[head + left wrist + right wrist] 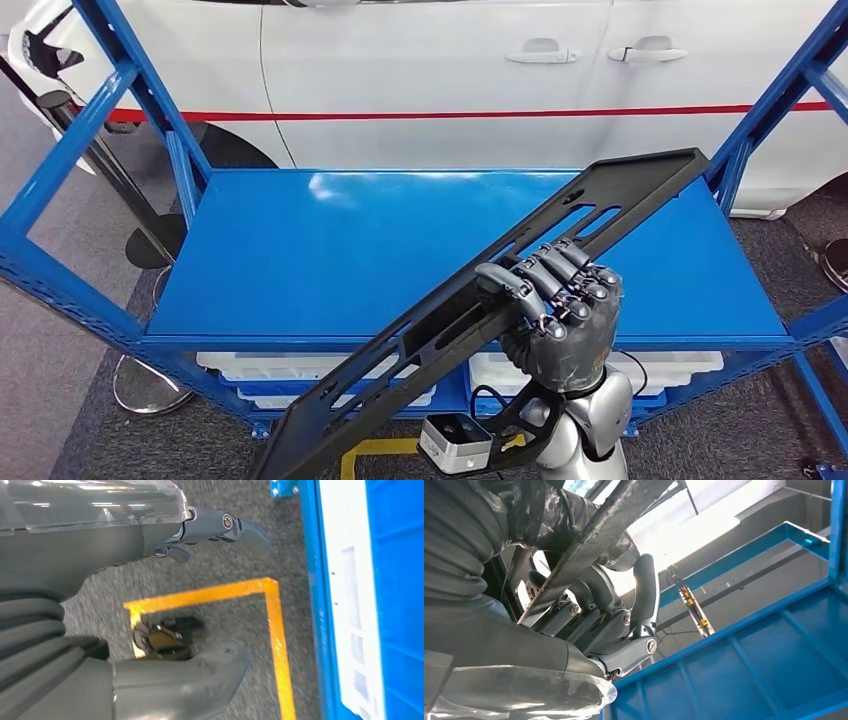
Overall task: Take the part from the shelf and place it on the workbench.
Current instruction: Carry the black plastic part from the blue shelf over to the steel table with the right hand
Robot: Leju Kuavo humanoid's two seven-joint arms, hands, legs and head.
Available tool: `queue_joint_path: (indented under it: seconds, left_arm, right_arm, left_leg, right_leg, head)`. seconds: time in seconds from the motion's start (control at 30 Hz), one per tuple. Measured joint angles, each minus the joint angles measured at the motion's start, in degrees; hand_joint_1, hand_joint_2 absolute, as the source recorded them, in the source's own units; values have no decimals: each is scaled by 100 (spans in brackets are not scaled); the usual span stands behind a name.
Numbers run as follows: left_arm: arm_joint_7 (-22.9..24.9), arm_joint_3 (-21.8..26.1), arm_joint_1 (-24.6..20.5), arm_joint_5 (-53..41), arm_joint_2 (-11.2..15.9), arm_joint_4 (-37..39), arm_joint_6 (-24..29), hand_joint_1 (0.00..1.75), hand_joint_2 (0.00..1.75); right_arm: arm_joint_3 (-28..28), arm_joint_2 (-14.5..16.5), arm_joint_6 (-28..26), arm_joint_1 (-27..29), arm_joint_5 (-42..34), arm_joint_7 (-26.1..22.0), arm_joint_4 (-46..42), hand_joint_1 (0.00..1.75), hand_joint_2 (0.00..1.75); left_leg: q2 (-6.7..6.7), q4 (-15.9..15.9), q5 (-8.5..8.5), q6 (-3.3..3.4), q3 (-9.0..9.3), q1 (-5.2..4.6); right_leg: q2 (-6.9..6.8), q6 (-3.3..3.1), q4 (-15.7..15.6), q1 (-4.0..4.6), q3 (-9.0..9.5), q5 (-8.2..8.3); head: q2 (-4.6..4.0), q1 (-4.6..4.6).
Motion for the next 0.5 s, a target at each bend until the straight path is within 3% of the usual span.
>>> queue_joint_path:
  seconds: [0.07,0.13,0.17,0.2,0.23,0.33,0.4,0.5]
  left_arm:
    - [35,-9,-10,-97,-2,0,127,0,175]
    - [50,-17,-15,-127,-2,0,178,0,175]
    - [54,-19,-12,-115,-2,0,171,0,175]
    - [56,-18,-9,-88,-2,0,150,0,175]
    - [61,-17,-8,-60,-2,0,131,0,175]
    - [190,-16,-13,-31,-5,0,222,0,175]
    - [343,-14,-15,-40,-7,0,325,0,175]
    - [559,-10,-15,-110,-19,0,407,0,175]
  right_arm:
    - [1,-1,-1,0,-7,0,0,175,175]
    - [1,-4,-1,1,-10,0,2,175,175]
    - [0,-5,-1,1,-14,0,4,175,175]
    - [0,-6,-1,1,-20,0,8,175,175]
    - [0,-7,-1,1,-29,0,10,175,175]
    - [0,-6,-1,0,-69,0,14,175,175]
    - [0,-5,-1,4,-72,0,15,175,175]
    - [2,-2,-1,10,-45,0,19,175,175]
  left_leg:
    - [9,-41,30,68,16,23]
    - [16,-40,33,95,6,16]
    - [18,-36,33,96,2,14]
    - [18,-31,31,95,0,13]
    - [15,-26,29,91,2,13]
    - [3,1,3,49,11,0]
    - [3,14,-5,-9,2,-20]
    - [9,43,-43,-108,-14,-13]
  right_leg:
    - [-1,45,394,-10,-173,-257]
    - [-2,75,1107,-21,-516,-602]
    - [-2,84,1380,-28,-651,-682]
    - [-3,88,1477,-36,-701,-657]
    - [-4,85,1373,-42,-651,-536]
    - [-6,37,332,-40,-135,-45]
    - [0,-3,-25,-17,22,33]
    - [4,-83,-72,-22,25,74]
  head:
    - [0,1]
    - [0,1]
    - [0,1]
    - [0,1]
    - [0,1]
    - [0,0]
    - [0,-2]
    - [0,-2]
